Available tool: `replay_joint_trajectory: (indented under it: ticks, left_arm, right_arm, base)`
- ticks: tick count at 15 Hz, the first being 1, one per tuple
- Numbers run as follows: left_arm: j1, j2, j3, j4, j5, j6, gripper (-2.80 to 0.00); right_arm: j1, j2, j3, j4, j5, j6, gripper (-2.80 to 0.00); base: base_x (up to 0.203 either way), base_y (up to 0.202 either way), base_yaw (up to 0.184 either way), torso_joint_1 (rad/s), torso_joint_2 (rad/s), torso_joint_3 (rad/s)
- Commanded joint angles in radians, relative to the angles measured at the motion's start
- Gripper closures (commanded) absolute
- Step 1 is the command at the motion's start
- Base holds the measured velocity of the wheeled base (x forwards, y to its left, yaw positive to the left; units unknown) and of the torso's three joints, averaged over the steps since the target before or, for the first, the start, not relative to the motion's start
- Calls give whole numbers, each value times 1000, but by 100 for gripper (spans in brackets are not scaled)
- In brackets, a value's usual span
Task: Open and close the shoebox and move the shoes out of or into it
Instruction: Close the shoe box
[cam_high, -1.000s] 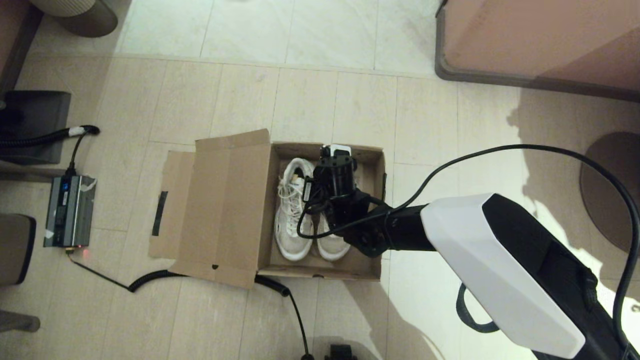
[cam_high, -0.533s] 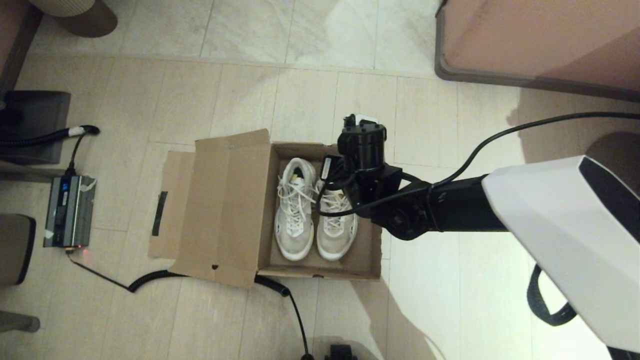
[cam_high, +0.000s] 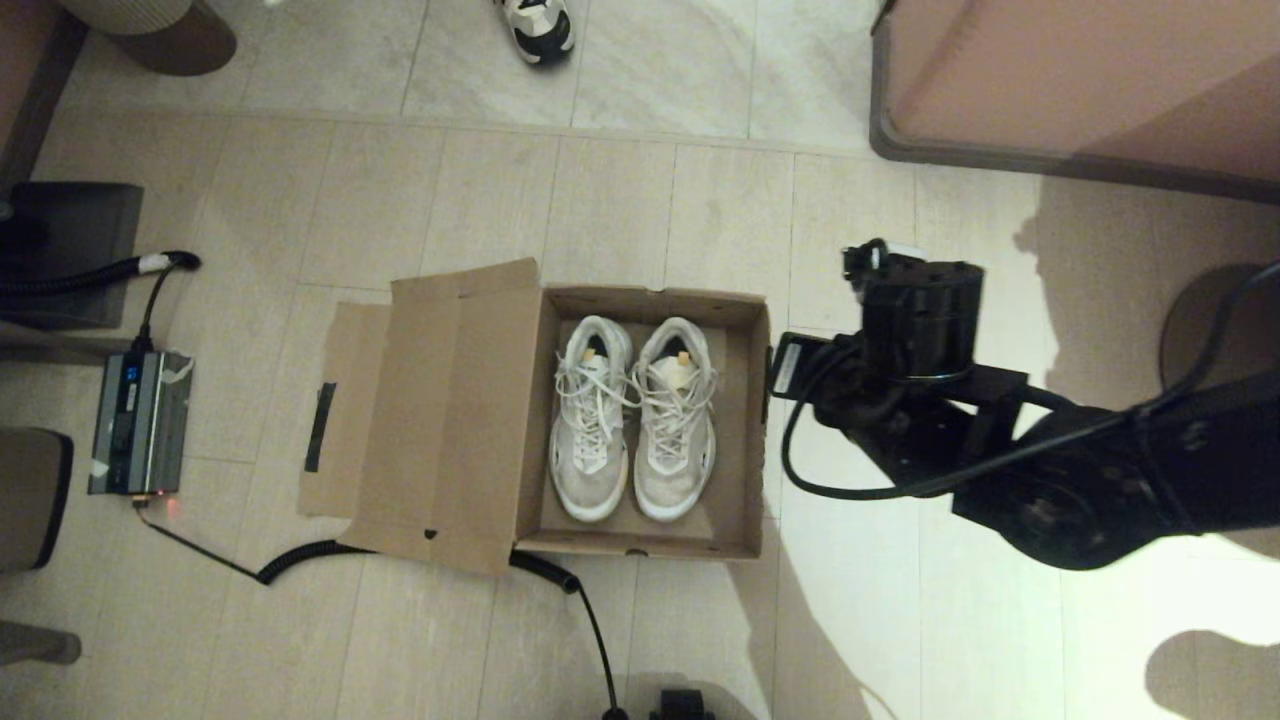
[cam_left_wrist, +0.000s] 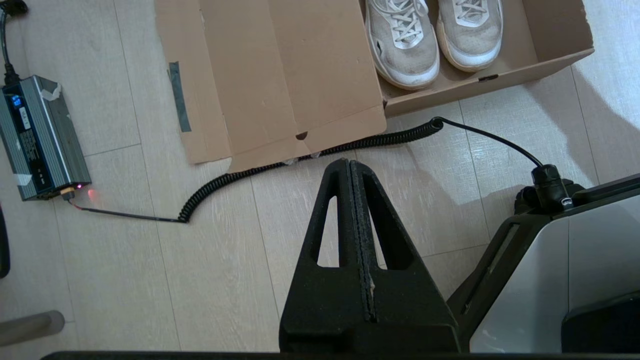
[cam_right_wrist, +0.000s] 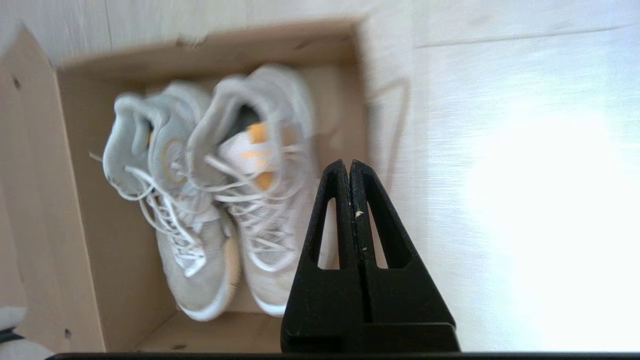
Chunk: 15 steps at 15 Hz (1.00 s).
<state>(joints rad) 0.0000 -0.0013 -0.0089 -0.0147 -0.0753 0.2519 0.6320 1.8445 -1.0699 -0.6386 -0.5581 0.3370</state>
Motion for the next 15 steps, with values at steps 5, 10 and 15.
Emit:
replay_joint_trajectory:
  ticks: [5,10,15]
  left_arm:
    - [0,5,-30,10,5,-24,0]
    - [-1,446,-423,21,24,-231,0]
    - [114,1070,-845,18,-4,-576,0]
  right_arm:
    - [-37,-439,231,-18,-3,-66,0]
    - [-167,-553,314,-18,-1,-95,0]
    - [-167,-484,187,34,6,-97,0]
  base:
    - [0,0,0,0,0,0]
    - [0,0,0,0,0,0]
    - [0,0,0,0,0,0]
